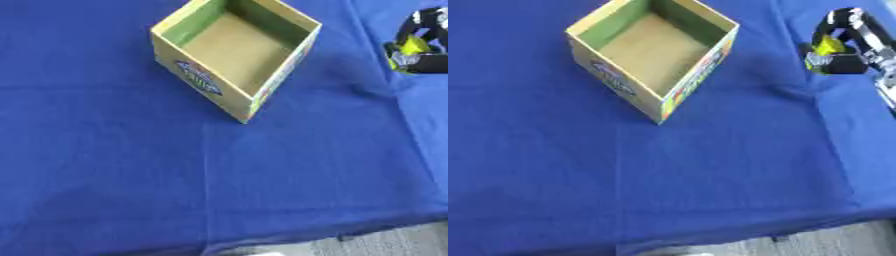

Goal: Pick up objects on the table and place them in the box.

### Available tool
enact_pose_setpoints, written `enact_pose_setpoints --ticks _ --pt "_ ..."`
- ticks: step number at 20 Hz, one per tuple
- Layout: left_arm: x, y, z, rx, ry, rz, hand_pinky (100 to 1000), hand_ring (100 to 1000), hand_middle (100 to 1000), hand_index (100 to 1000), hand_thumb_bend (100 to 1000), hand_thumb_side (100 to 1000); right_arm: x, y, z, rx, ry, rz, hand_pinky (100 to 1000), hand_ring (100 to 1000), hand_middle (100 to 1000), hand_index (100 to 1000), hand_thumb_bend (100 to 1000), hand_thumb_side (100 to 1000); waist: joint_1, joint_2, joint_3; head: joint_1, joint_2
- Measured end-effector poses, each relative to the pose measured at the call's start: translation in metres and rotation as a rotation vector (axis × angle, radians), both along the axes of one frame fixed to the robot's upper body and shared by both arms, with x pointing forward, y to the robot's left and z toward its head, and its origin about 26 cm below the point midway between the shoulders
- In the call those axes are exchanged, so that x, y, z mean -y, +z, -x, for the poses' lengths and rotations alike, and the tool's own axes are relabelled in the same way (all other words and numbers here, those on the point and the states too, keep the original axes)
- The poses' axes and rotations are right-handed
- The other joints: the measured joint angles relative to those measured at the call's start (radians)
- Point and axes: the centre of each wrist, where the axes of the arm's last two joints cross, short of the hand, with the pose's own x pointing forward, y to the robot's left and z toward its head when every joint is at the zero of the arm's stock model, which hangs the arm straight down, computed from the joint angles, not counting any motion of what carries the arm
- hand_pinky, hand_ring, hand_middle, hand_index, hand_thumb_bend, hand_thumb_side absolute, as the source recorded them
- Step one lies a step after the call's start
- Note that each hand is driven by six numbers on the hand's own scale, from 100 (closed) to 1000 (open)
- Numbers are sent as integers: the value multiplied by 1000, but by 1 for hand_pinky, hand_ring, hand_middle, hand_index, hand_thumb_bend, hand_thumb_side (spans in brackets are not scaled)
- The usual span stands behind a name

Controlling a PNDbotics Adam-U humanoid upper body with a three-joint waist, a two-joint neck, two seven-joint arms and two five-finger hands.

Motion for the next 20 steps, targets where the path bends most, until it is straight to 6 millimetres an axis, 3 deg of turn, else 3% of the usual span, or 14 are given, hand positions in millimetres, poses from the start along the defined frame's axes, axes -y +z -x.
enact_pose_setpoints --ticks 6,11,18,20 --pt "0 -1 0 -5 0 0 555 707 523 636 271 944 -14 20 -12 37 68 -22 100 319 316 262 215 100 -21 -32 16 -7 0" --pt "0 -1 0 -9 -4 -1 556 708 524 636 274 940 -34 45 -28 73 166 3 100 316 316 266 221 100 -47 -51 60 -30 0" --pt "3 1 -3 -4 -25 -3 556 709 525 637 276 937 -66 70 -54 77 295 56 100 324 321 268 192 100 -60 -55 125 -93 -11" --pt "5 4 -4 2 -38 -2 556 709 524 636 275 938 -74 70 -60 66 322 61 100 337 330 277 166 149 -63 -52 149 -113 -20"
